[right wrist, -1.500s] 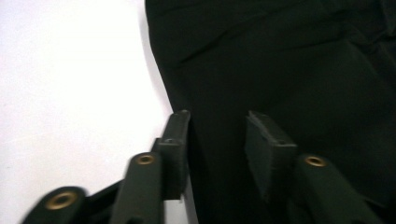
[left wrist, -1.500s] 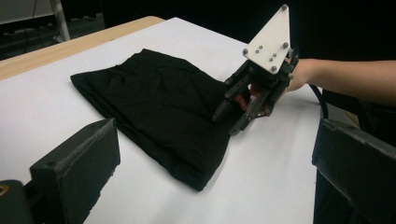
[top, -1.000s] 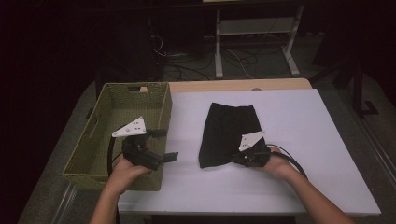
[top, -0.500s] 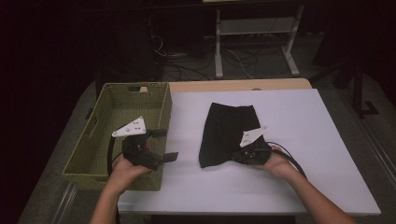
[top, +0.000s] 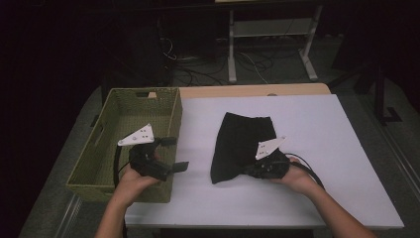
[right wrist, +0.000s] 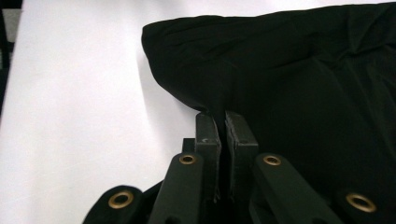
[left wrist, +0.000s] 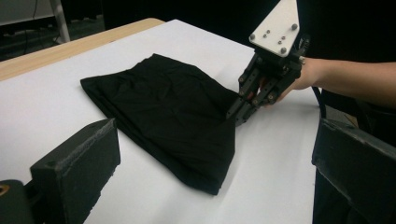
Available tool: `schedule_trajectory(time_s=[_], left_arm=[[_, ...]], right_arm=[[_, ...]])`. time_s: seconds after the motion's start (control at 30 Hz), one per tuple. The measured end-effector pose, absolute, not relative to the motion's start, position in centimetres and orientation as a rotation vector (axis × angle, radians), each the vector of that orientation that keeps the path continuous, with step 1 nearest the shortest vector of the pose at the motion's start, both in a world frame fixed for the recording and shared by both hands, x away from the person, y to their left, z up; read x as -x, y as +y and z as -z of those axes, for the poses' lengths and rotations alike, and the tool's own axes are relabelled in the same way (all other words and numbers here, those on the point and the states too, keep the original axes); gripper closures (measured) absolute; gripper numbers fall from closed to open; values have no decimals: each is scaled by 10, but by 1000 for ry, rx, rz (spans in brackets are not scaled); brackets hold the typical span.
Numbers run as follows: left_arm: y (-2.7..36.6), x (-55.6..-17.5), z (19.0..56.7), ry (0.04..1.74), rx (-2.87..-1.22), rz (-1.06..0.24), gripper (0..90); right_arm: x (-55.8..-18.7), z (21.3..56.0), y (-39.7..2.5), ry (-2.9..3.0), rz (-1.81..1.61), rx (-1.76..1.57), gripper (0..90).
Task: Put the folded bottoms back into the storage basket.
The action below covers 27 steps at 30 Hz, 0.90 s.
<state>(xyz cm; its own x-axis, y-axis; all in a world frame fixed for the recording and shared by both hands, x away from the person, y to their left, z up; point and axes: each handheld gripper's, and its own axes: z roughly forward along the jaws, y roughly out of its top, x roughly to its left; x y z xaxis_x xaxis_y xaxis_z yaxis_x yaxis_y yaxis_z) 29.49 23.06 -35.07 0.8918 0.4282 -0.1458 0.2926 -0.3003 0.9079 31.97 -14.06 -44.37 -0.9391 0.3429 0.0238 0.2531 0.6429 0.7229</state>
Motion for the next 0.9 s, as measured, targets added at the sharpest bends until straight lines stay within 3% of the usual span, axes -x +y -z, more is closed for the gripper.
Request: schedule_trajectory(time_s=[0.9], left_arm=[[231, -294, 351, 530, -1901, -151, 9]], right_arm=[[-273, 446, -149, 2866, -1167, -383, 842]])
